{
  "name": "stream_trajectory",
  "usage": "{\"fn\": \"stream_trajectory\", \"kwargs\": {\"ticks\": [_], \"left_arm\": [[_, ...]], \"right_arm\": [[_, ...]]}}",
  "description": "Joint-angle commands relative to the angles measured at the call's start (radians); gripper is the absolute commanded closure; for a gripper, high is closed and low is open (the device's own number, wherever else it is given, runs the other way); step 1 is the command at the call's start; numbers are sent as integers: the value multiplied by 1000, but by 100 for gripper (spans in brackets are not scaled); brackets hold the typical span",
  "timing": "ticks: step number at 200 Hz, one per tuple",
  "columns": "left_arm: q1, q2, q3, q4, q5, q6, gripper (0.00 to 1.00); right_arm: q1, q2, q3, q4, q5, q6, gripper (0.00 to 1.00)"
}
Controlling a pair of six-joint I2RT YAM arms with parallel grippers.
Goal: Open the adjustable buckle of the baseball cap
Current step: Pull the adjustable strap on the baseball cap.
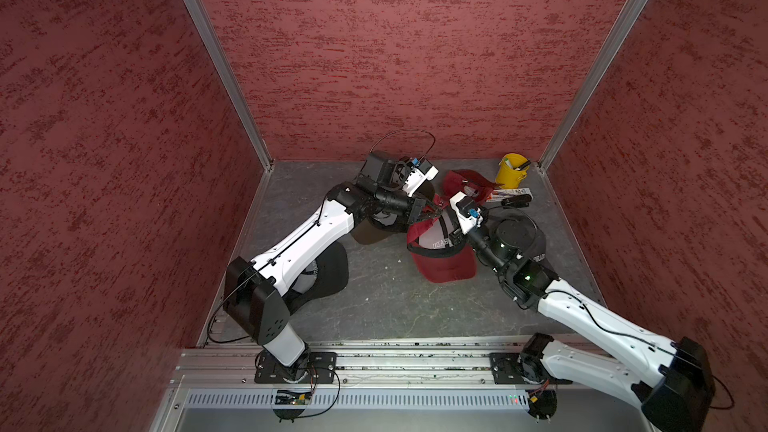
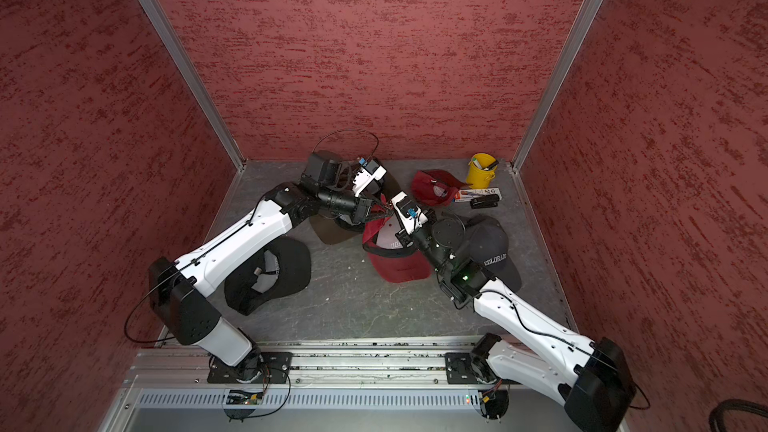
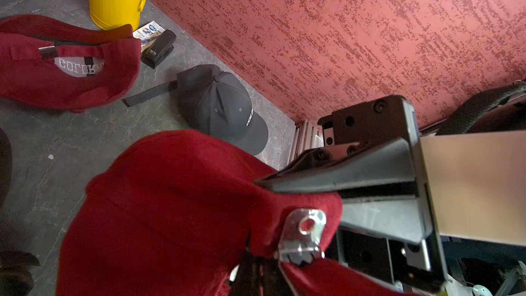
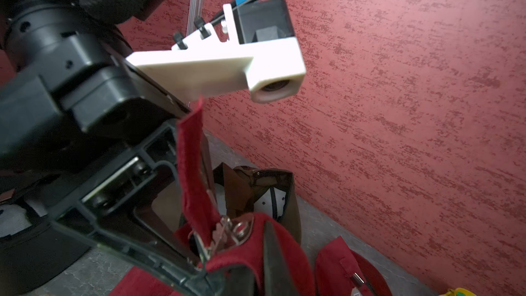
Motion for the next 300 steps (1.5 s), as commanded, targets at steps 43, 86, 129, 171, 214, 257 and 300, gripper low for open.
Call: {"fn": "stream_trajectory", "kwargs": {"ticks": [43, 86, 129, 171, 214, 257, 300], "left_arm": [[-7, -4, -23, -10, -27, -5, 100], [-6, -10, -66, 7, -41, -19, 100], [-7, -20, -106, 34, -51, -35, 100], [-7, -36, -79, 51, -20, -56, 100], [-5, -25, -39, 17, 5, -75, 100], [2, -24, -22, 6, 15, -93, 100], [28, -47, -29, 61, 44, -145, 100]], "right_arm": [[13, -15, -114, 350, 94, 213, 100], [13, -9, -156, 490, 116, 295, 100], [12, -19, -214, 608, 157, 354, 100], [11, -22, -184, 447, 120, 262, 92], [12, -49, -150, 269, 140, 68, 66], [11, -57, -110, 125, 186, -104, 64], [11, -89, -144, 65, 214, -158, 64]]}}
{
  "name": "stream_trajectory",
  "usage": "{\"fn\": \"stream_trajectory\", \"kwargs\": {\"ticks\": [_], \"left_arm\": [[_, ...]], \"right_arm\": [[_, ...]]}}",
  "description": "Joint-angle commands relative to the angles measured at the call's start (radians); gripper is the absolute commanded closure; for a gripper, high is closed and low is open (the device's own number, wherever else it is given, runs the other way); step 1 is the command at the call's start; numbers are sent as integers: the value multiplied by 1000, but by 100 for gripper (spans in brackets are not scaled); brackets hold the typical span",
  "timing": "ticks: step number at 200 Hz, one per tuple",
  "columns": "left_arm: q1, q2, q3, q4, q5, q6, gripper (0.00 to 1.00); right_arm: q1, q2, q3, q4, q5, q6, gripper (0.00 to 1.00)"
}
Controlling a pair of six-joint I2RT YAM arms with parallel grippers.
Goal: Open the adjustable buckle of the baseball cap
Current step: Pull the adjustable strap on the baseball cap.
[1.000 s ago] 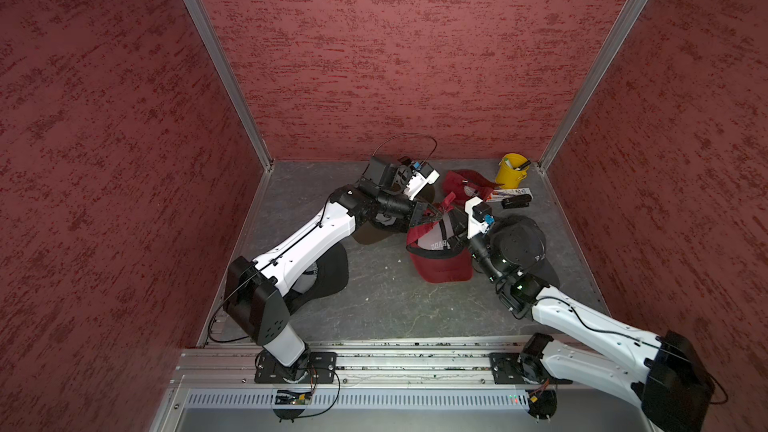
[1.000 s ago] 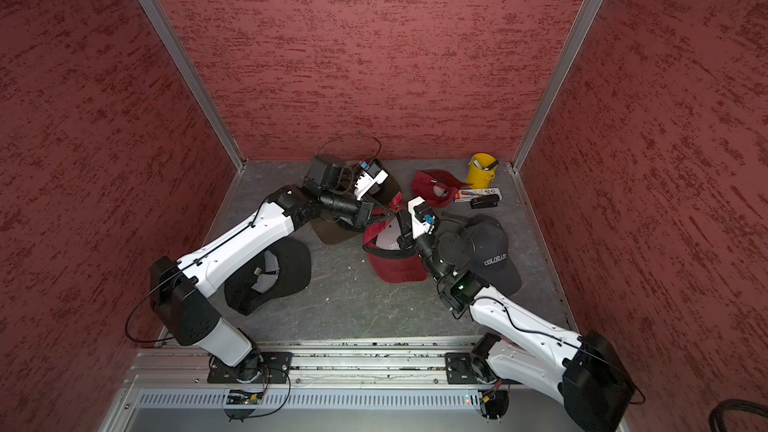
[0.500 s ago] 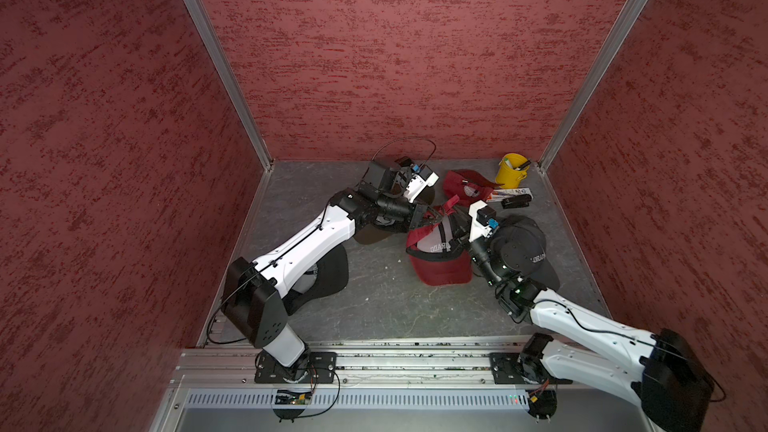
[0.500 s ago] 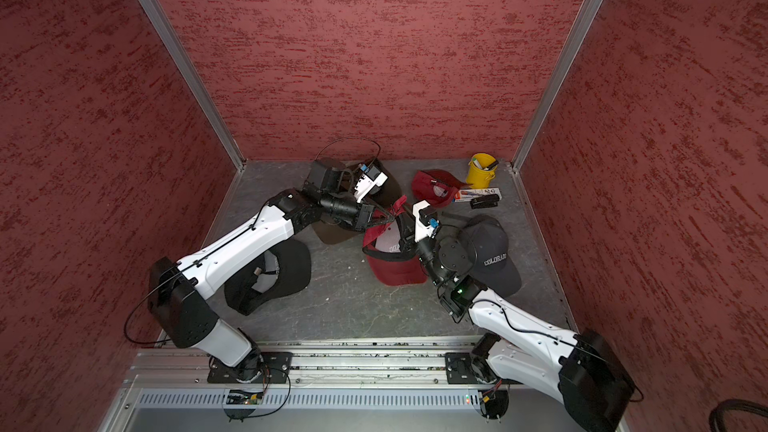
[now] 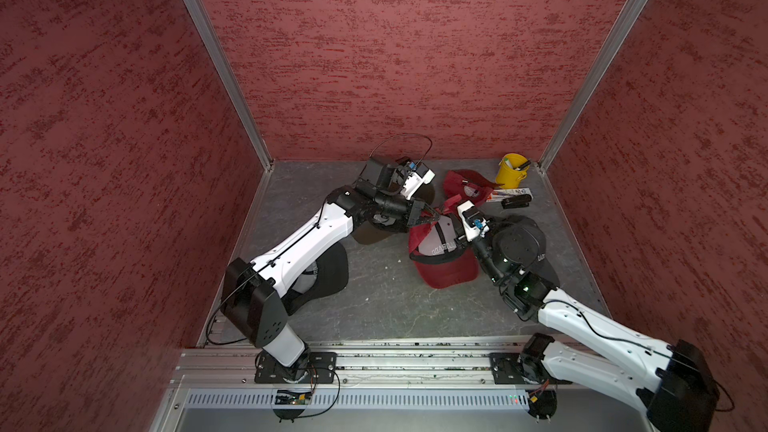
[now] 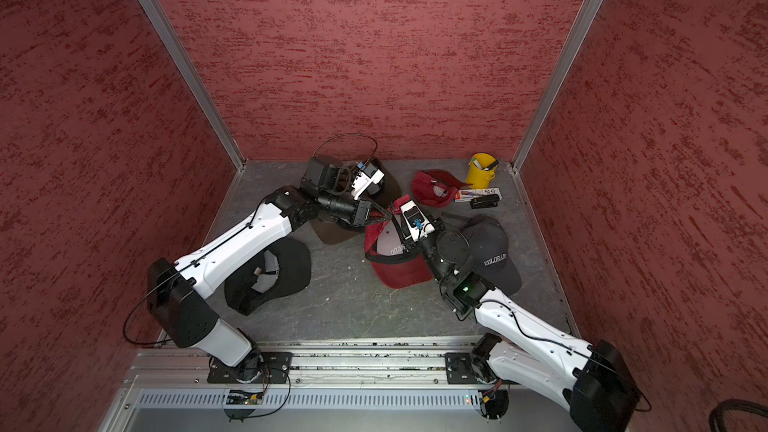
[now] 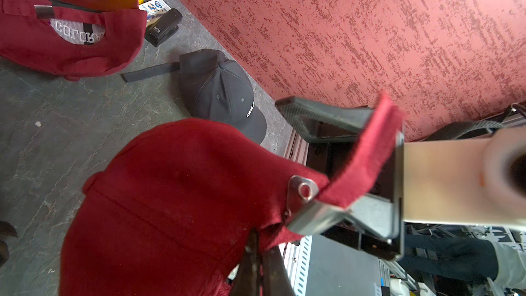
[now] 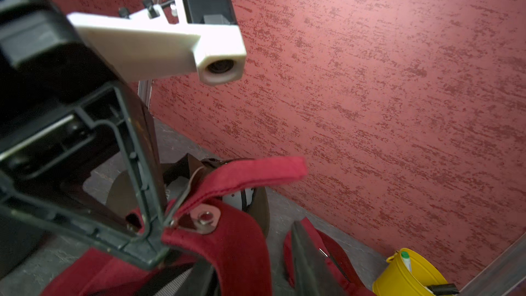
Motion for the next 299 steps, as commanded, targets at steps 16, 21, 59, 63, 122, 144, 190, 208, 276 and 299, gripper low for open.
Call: {"fn": "stream_trajectory", "kwargs": {"ticks": [16, 21, 59, 63, 122, 144, 190, 208, 276, 299], "left_arm": [[18, -31, 29, 58, 52, -54, 100], [18, -30, 32, 58, 56, -56, 100], [15, -8, 55, 28, 67, -61, 100], [16, -6, 57, 23, 66, -61, 100], [9, 11, 75, -22, 44, -66, 100], [2, 18, 80, -42, 28, -59, 100], [-9, 35, 104, -78, 3, -47, 100], [-17, 43, 118, -91, -2, -43, 100], [-36, 71, 156, -175, -41, 2, 100], [-36, 72, 159, -188, -53, 3, 100]], "right_arm": [[1, -40, -13, -74, 10, -45, 63], [1, -41, -16, -78, -1, -39, 63], [0, -42, -11, -76, -78, -42, 64], [1, -39, -9, -72, -80, -46, 64], [2, -5, 7, 2, -94, -106, 67], [2, 0, 10, 30, -97, -120, 70], [2, 18, 29, 17, -139, -136, 76], [2, 30, 30, 13, -145, -135, 78], [5, 47, 17, 114, -86, -116, 80], [8, 42, 11, 132, -82, -116, 80]]}}
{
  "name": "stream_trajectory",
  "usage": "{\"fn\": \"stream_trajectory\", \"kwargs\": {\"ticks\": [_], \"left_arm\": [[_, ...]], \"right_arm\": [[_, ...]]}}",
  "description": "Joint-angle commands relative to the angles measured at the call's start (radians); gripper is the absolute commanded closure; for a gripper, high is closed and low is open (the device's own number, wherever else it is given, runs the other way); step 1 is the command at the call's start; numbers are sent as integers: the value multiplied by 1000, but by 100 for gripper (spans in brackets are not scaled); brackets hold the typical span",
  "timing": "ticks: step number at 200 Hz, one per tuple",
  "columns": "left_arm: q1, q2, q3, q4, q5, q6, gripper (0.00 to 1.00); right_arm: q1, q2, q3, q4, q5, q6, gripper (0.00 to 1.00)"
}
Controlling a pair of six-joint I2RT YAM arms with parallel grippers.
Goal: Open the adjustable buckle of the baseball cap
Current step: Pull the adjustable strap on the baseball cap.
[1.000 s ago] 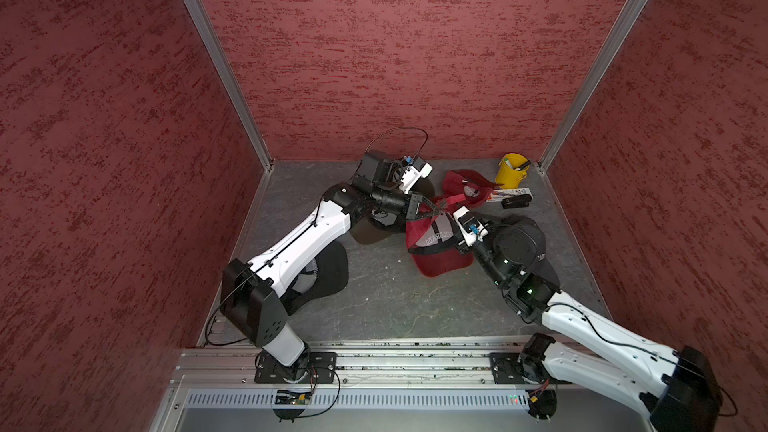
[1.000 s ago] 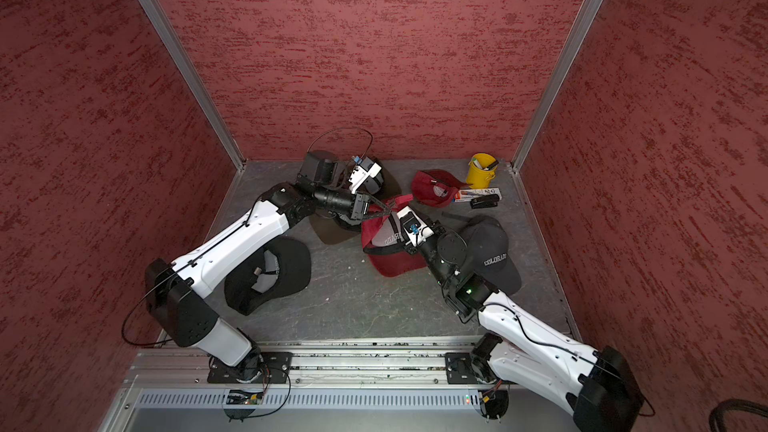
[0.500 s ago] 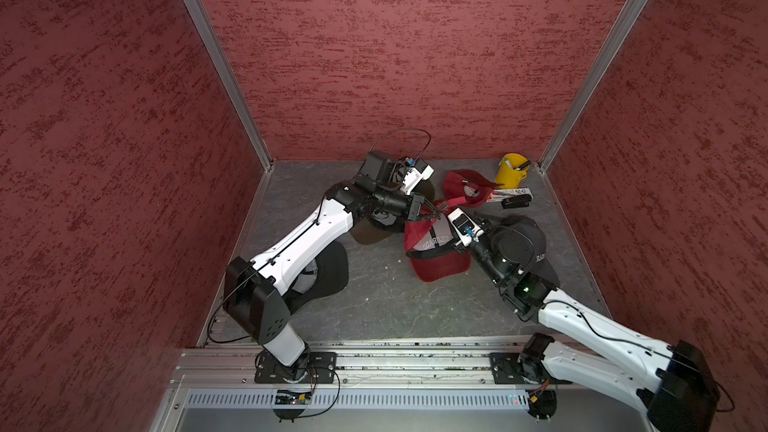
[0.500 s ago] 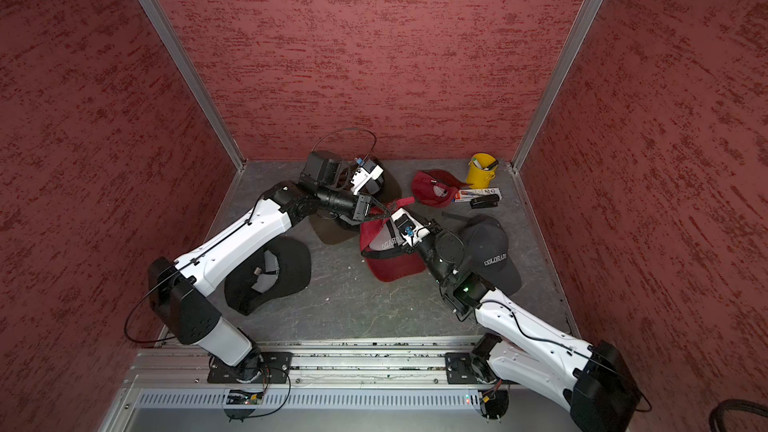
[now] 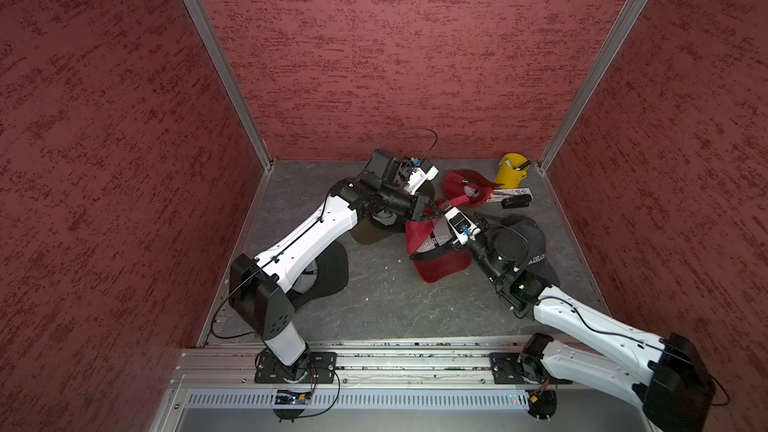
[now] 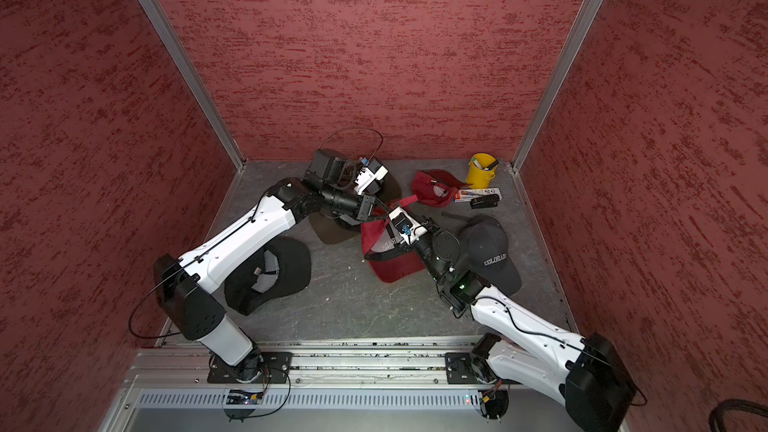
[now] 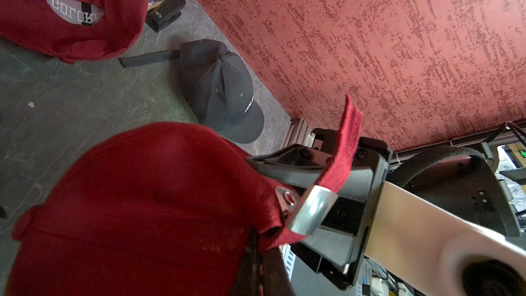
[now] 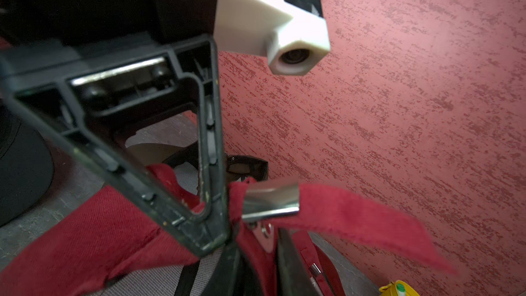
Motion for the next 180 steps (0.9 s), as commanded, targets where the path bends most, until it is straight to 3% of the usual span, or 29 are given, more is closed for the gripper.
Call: {"fn": "stream_trajectory", "kwargs": {"ticks": [1, 50, 131, 180], "left_arm": [[-8, 18, 22, -36, -19, 26, 100], [-7, 33, 42, -53, -43, 8, 100], [-13, 37, 58, -67, -39, 7, 100], [-13, 40, 49, -67, -23, 5, 100]], "right_arm": [[8, -7, 13, 89, 18, 10, 80], [19, -11, 2, 74, 19, 7, 77], [36, 45, 19, 70, 25, 21, 91], [46, 42, -41, 272, 135, 156, 100]]}}
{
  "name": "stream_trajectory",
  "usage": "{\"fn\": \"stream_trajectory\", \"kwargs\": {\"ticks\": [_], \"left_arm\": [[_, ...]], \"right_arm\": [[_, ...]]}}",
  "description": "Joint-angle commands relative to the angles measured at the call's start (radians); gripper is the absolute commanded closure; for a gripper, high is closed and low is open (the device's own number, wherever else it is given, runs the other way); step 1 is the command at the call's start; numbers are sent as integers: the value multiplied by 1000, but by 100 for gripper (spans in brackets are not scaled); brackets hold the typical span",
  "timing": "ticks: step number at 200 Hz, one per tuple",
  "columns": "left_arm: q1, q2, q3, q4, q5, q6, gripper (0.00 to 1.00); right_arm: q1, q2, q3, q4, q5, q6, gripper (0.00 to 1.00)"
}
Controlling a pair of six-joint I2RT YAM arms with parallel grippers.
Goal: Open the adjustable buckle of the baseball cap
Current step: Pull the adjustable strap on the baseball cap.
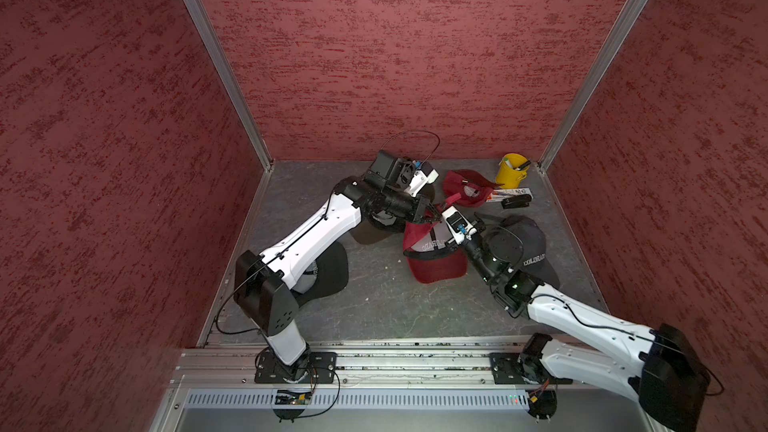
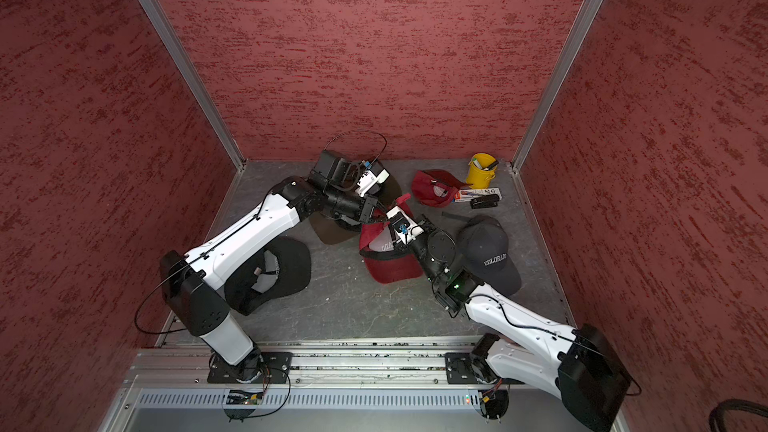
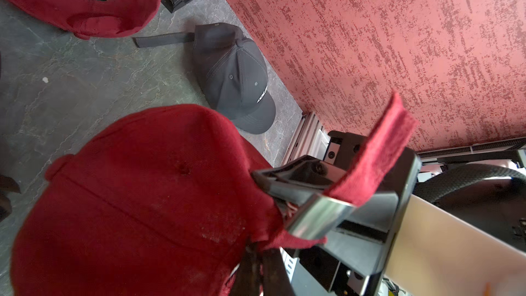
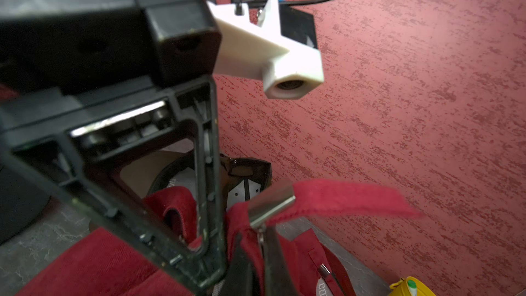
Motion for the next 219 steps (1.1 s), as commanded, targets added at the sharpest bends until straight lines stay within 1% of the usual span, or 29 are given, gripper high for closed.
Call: {"fn": "stream_trajectory", "kwargs": {"ticks": [1, 38, 72, 96, 129, 162, 182, 200, 217, 219], "left_arm": [[-6, 8, 19, -1, 16, 4, 100], [-6, 5, 1, -6, 15, 22, 100], [-6, -16, -26, -5, -2, 61, 100], [-10, -48, -74, 24, -20, 101, 100], [-15, -78, -111, 29, -34, 147, 100], [-26, -74, -113, 10, -15, 182, 100], [-32, -69, -114, -20, -24, 210, 100], [-32, -70, -118, -15, -47, 210, 100], [-28, -82, -126, 39, -74, 193, 100], [-28, -83, -127, 47, -78, 190, 99]], "right_arm": [[12, -8, -23, 181, 69, 94, 100], [13, -2, -24, 255, 128, 134, 100], [13, -5, -15, 244, 188, 154, 100], [13, -15, -1, 221, 226, 178, 100], [13, -33, 18, 198, 239, 207, 100], [13, -39, 43, 177, 252, 227, 100], [13, -44, 50, 175, 256, 229, 100], [13, -45, 58, 154, 256, 235, 100], [13, -40, 67, 127, 270, 249, 100], [13, -40, 67, 125, 272, 251, 100]]}}
